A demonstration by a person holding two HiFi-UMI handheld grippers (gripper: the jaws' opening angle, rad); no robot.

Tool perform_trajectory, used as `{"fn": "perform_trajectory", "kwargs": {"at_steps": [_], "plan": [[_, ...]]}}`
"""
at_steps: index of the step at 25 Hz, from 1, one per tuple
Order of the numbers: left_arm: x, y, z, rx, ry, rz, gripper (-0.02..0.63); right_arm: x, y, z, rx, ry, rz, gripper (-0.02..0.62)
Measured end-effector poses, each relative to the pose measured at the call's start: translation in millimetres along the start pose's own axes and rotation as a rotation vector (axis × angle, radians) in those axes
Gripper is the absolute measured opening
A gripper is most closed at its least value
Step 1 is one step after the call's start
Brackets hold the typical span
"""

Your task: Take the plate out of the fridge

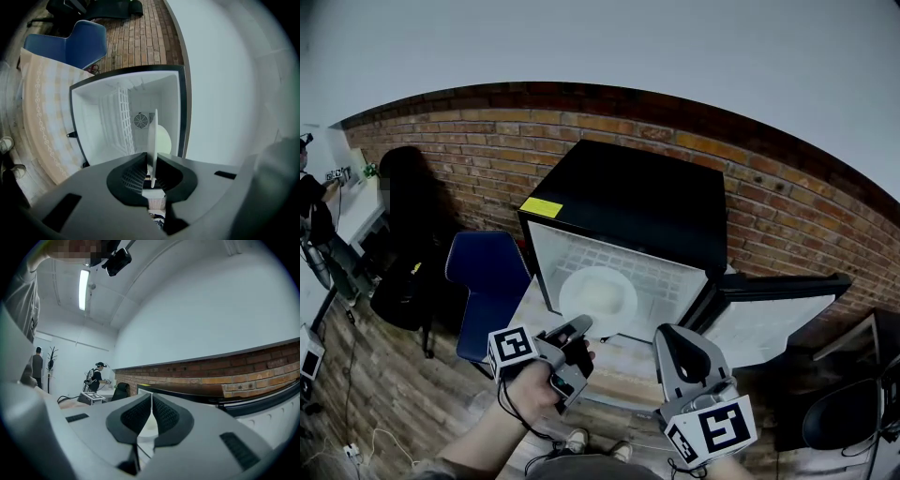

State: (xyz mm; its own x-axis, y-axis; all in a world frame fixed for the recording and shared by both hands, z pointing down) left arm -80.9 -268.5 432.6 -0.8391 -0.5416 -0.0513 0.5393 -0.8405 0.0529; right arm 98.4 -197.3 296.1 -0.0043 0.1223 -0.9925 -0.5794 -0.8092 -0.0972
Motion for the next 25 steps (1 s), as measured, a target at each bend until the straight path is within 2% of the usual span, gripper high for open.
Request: {"fn": "perform_trajectory", "kwargs": {"at_steps": [6, 12, 25], "plan": [[10.2, -25.5, 2.1, -0.002, 0.001, -0.037, 0.038, -2.0, 12.1, 16.3, 0.059, 0.012, -0.004, 0.031], [25.9, -53.3, 7.5, 0.013, -0.023, -0.112, 0.038, -6.2, 27.9, 31.9, 0.127, 0.031, -0.001, 0.031], [52.2, -105.5, 29.1, 0.03, -0.018, -0.23, 0.038, -26.4, 52.9, 69.0, 0.257, 0.049, 0.029, 0.031]]}}
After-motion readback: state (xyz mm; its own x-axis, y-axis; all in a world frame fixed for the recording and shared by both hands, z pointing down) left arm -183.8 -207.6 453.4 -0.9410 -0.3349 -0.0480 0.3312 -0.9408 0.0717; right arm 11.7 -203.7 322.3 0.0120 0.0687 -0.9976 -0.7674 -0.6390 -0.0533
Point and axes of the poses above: the fingertips, and each gripper's own axes: y forward along the fingers, z to its left, x out of its top, the point moved 5 cm from there along -y, backward along the fingers, and after that the axes turned 5 degrees about -z, right-handed, at the moved point
